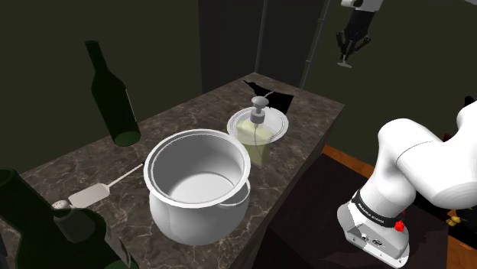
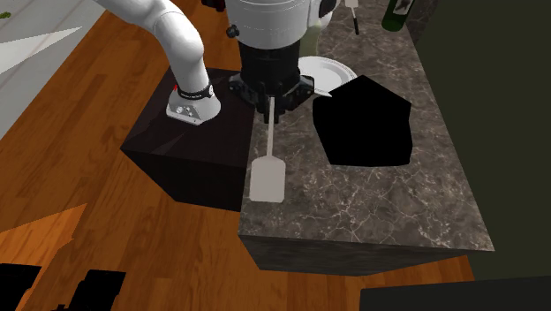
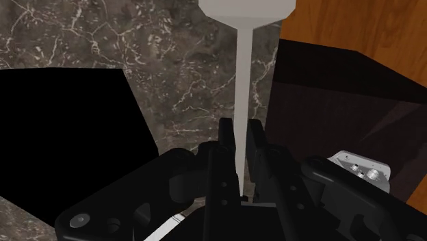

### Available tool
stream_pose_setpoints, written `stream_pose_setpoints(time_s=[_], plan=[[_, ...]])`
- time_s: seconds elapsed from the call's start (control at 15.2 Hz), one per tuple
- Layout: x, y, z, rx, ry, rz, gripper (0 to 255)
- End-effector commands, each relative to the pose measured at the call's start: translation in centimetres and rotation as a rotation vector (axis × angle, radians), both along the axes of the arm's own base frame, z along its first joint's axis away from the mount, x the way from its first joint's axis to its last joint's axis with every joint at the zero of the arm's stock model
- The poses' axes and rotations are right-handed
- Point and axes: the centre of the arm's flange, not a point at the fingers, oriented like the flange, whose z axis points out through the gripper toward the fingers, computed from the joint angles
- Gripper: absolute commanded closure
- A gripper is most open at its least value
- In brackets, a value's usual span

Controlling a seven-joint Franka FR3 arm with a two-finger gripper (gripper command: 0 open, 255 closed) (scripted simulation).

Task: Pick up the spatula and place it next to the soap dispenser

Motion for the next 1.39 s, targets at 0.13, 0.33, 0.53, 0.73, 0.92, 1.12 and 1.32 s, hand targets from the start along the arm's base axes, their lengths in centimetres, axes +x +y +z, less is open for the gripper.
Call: stream_pose_setpoints(time_s=[0.13, 0.33, 0.53, 0.73, 0.92, 1.12, 1.32], plan=[[-0.1, 0.0, 2.2, 0.0, 0.0, 0.0, 255], [-0.1, 0.0, 3.8, 0.0, 0.0, 0.0, 255], [-0.1, 0.0, 5.4, 0.0, 0.0, 0.0, 255], [0.4, 1.2, 6.0, 0.0, 0.0, 0.0, 255], [1.9, 4.9, 6.0, 0.0, 0.0, 0.0, 255], [3.4, 8.5, 6.0, 0.0, 0.0, 0.0, 255], [5.0, 12.2, 6.0, 0.0, 0.0, 0.0, 255]])
